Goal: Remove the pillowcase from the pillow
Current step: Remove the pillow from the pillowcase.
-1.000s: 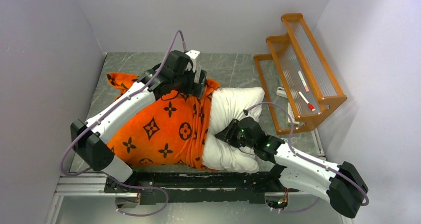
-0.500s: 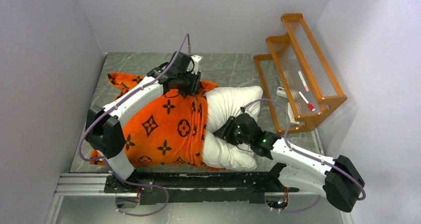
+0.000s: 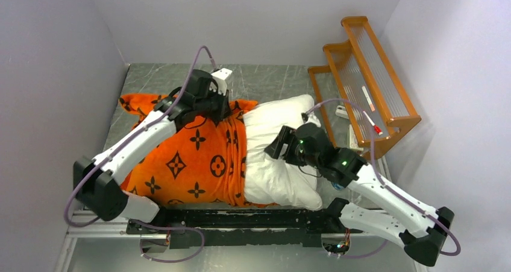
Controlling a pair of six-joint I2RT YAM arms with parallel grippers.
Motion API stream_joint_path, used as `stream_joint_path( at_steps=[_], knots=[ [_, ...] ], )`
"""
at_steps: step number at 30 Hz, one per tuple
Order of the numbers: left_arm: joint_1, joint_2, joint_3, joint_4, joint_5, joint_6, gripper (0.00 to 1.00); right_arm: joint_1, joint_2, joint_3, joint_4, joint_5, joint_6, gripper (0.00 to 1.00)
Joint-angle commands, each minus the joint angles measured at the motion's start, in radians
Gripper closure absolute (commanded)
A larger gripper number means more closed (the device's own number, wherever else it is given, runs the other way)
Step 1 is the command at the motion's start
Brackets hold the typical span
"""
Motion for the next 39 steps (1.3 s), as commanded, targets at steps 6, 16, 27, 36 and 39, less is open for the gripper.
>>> stream_joint_path(
  at_steps=[6, 16, 27, 36, 39],
  knots=[
    [0.004, -0.263, -0.098, 0.007, 0.033, -0.052, 0.95, 0.003, 0.172, 0.459, -0.263, 0.34, -0.212, 0.15],
    [0.004, -0.375, -0.156, 0.008, 0.031, -0.11, 0.95, 0.001, 0.512, 0.632, -0.255, 0.312, -0.373, 0.09],
    [0.004, -0.45, -0.159, -0.122, -0.208, -0.141, 0.95, -0.006, 0.517, 0.455, -0.271, 0.394, -0.312, 0.94],
    [0.112, -0.329, -0.008, -0.292, -0.555, -0.1, 0.95, -0.151, 0.394, 0.303, -0.208, 0.3, -0.291, 1.0],
    [0.249, -0.286, 0.041, -0.293, -0.47, -0.074, 0.95, -0.165, 0.385, 0.284, -0.194, 0.272, -0.29, 1.0]
  ],
)
